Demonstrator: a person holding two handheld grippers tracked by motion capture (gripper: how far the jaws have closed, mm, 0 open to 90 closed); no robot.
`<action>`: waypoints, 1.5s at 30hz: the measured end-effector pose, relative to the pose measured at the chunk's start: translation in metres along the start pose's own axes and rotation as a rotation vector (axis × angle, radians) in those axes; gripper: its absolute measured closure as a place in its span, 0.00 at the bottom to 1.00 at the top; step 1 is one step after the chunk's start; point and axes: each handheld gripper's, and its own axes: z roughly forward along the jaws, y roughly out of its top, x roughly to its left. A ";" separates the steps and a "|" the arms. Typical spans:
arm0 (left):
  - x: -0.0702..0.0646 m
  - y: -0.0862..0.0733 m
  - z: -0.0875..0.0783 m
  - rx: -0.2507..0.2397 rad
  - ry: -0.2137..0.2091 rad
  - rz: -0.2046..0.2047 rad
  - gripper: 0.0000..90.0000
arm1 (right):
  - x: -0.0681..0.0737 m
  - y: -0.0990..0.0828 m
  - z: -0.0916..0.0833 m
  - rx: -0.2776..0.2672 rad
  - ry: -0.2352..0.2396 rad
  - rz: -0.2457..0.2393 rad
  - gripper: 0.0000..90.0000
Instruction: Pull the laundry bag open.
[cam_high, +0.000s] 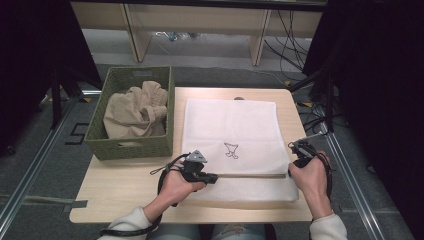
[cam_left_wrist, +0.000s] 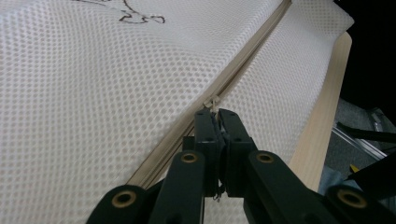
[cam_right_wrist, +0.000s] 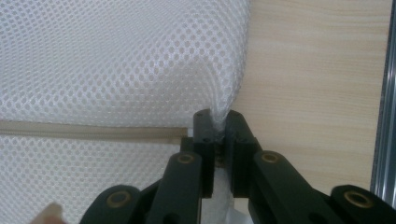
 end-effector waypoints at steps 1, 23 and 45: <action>0.000 -0.001 -0.001 -0.005 0.002 -0.012 0.96 | 0.000 0.000 0.000 0.003 -0.006 0.002 0.95; 0.005 -0.006 -0.012 -0.008 0.010 -0.007 0.96 | 0.000 0.000 0.000 -0.005 -0.003 -0.004 0.95; 0.014 -0.016 -0.029 -0.017 0.033 -0.039 0.96 | 0.000 0.001 0.001 0.004 0.003 -0.002 0.95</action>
